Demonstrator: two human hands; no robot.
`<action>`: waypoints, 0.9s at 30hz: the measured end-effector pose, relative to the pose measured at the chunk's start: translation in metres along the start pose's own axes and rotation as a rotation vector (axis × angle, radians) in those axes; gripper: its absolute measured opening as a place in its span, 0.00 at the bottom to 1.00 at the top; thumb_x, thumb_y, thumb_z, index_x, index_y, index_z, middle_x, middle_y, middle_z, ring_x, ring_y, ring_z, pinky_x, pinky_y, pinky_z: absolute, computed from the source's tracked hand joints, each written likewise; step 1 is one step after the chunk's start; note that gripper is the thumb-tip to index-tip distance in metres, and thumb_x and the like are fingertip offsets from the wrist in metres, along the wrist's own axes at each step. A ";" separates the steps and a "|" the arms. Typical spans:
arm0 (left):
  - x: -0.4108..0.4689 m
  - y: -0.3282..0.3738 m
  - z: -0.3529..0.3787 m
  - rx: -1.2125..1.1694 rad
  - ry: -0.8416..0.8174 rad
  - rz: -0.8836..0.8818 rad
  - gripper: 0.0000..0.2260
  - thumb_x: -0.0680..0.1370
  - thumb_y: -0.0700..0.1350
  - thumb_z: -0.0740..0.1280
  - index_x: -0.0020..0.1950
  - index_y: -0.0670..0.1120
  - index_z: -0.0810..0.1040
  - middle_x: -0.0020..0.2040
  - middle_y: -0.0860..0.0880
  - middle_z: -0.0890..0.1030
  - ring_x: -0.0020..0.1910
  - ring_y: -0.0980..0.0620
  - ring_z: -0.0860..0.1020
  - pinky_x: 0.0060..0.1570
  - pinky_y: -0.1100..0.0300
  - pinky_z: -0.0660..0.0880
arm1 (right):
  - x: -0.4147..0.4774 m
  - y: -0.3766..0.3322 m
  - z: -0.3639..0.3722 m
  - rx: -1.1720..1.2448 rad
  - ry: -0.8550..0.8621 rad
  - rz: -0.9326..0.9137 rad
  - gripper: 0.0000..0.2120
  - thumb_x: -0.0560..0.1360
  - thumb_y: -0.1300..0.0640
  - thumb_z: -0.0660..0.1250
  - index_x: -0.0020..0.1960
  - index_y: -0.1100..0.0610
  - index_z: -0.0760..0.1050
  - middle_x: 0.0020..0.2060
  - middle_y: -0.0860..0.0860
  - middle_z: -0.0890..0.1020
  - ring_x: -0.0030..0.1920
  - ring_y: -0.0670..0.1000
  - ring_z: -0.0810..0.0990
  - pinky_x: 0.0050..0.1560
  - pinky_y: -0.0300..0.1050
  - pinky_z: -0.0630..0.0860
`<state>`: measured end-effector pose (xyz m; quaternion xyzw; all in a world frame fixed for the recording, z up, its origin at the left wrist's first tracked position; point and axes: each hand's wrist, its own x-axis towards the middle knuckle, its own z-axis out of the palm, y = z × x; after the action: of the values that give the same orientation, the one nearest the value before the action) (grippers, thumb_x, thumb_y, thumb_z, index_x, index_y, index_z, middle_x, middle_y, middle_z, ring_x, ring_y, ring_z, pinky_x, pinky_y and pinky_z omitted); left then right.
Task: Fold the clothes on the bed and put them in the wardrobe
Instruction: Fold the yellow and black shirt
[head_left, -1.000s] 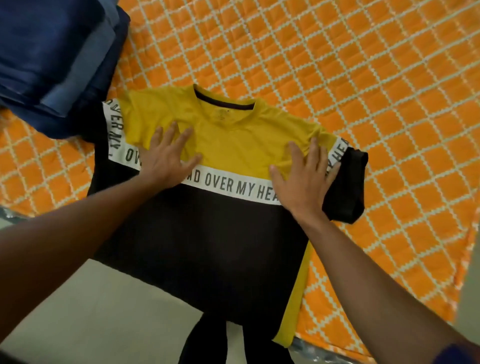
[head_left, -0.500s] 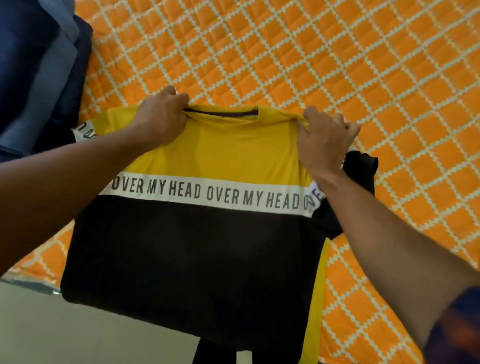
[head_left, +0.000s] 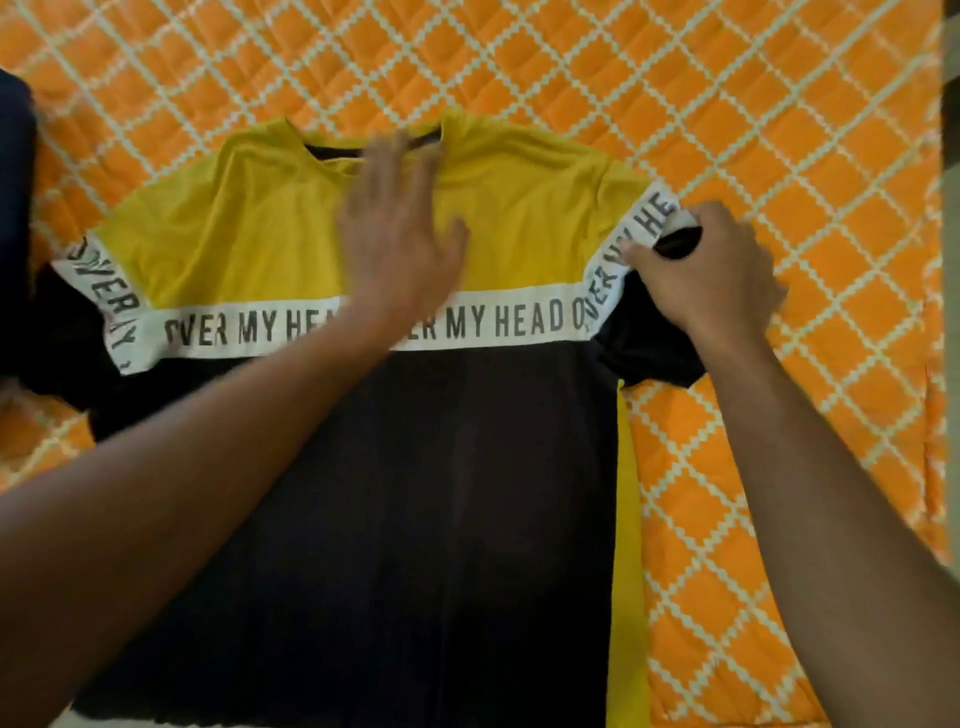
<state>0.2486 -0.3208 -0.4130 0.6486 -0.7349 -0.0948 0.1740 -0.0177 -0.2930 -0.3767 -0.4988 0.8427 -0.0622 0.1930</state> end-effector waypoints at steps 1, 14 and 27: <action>-0.014 0.020 0.009 0.022 -0.069 0.104 0.29 0.78 0.60 0.59 0.77 0.52 0.66 0.79 0.42 0.64 0.79 0.39 0.60 0.68 0.37 0.66 | -0.007 0.011 -0.002 0.025 -0.060 0.049 0.31 0.72 0.30 0.70 0.66 0.47 0.71 0.62 0.51 0.78 0.62 0.61 0.77 0.54 0.59 0.71; 0.011 0.120 0.068 0.222 -0.414 0.257 0.39 0.74 0.77 0.43 0.81 0.62 0.43 0.83 0.47 0.45 0.81 0.38 0.41 0.66 0.21 0.39 | 0.012 0.039 -0.048 0.568 0.033 0.076 0.01 0.76 0.57 0.69 0.46 0.54 0.78 0.42 0.54 0.80 0.39 0.52 0.75 0.38 0.49 0.68; -0.084 -0.077 -0.052 -0.270 0.208 -0.422 0.14 0.74 0.40 0.60 0.52 0.43 0.83 0.51 0.45 0.83 0.54 0.44 0.78 0.58 0.51 0.73 | -0.071 -0.054 0.043 0.023 0.030 -0.547 0.15 0.79 0.48 0.65 0.62 0.51 0.80 0.57 0.51 0.80 0.57 0.57 0.76 0.51 0.51 0.74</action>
<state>0.3477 -0.2444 -0.4049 0.7645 -0.5423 -0.1591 0.3100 0.0735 -0.2546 -0.3812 -0.7046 0.6787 -0.1288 0.1621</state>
